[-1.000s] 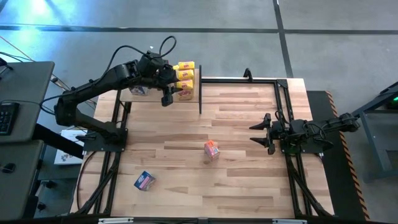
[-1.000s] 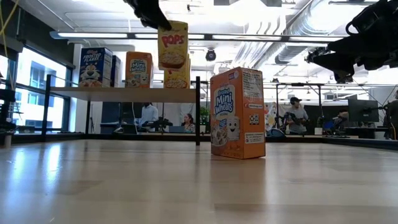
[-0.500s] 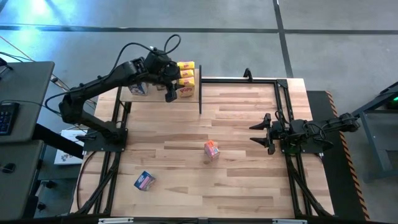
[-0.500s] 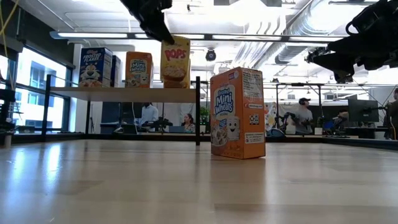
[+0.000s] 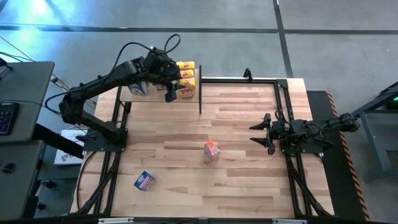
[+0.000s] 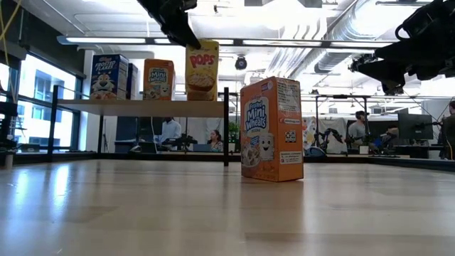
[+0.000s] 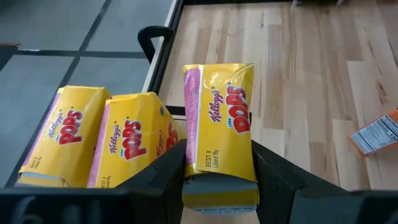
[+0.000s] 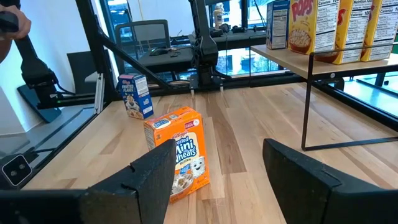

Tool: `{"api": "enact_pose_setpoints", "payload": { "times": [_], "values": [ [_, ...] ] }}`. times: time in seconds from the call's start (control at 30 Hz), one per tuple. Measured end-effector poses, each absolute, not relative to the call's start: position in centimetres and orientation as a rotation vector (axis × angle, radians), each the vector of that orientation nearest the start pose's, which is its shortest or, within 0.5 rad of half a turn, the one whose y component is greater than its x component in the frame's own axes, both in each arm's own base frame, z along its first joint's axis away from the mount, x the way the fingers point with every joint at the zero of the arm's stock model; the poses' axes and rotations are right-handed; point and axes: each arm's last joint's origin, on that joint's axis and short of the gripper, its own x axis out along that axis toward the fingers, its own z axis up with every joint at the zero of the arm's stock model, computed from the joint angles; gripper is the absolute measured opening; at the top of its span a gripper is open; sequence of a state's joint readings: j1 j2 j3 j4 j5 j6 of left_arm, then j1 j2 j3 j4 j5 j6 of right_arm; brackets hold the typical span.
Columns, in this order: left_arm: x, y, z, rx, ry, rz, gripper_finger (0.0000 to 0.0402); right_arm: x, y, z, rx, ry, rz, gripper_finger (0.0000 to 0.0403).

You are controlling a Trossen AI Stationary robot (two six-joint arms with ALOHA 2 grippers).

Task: Stack cereal on shelf
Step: Put the yellow cereal box on the shelf aligned with the other yellow cereal boxes

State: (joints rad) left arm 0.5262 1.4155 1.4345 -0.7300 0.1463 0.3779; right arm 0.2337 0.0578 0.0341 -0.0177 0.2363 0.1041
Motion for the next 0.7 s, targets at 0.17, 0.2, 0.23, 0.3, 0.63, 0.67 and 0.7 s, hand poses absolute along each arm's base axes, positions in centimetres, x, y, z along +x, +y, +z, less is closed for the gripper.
{"api": "enact_pose_setpoints", "payload": {
  "times": [0.17, 0.2, 0.23, 0.3, 0.63, 0.67, 0.7],
  "values": [
    [25.8, 14.5, 36.6, 0.121, 0.731, 0.232, 0.0136, 9.7, 1.6, 16.9, 0.094, 0.040, -0.005, 0.0234],
    [25.9, 14.6, 36.5, 0.117, 0.733, 0.233, 0.0136, 9.7, 1.6, 16.9, 0.094, 0.040, -0.005, 0.0234],
    [26.1, 14.6, 36.4, 0.115, 0.737, 0.231, 0.0136, 9.7, 1.6, 16.9, 0.094, 0.040, -0.004, 0.0234],
    [26.4, 14.8, 35.8, 0.105, 0.759, 0.226, 0.0136, 9.7, 1.6, 16.9, 0.094, 0.040, -0.004, 0.0234],
    [26.8, 15.2, 35.3, 0.099, 0.772, 0.234, 0.0136, 9.7, 1.6, 16.9, 0.094, 0.040, -0.004, 0.0234],
    [26.7, 15.3, 35.3, 0.098, 0.773, 0.236, 0.0136, 9.7, 1.6, 16.9, 0.094, 0.040, -0.004, 0.0234],
    [26.6, 15.4, 35.3, 0.096, 0.775, 0.240, 0.0136, 9.7, 1.6, 16.9, 0.094, 0.040, -0.004, 0.0234]
  ]
}}
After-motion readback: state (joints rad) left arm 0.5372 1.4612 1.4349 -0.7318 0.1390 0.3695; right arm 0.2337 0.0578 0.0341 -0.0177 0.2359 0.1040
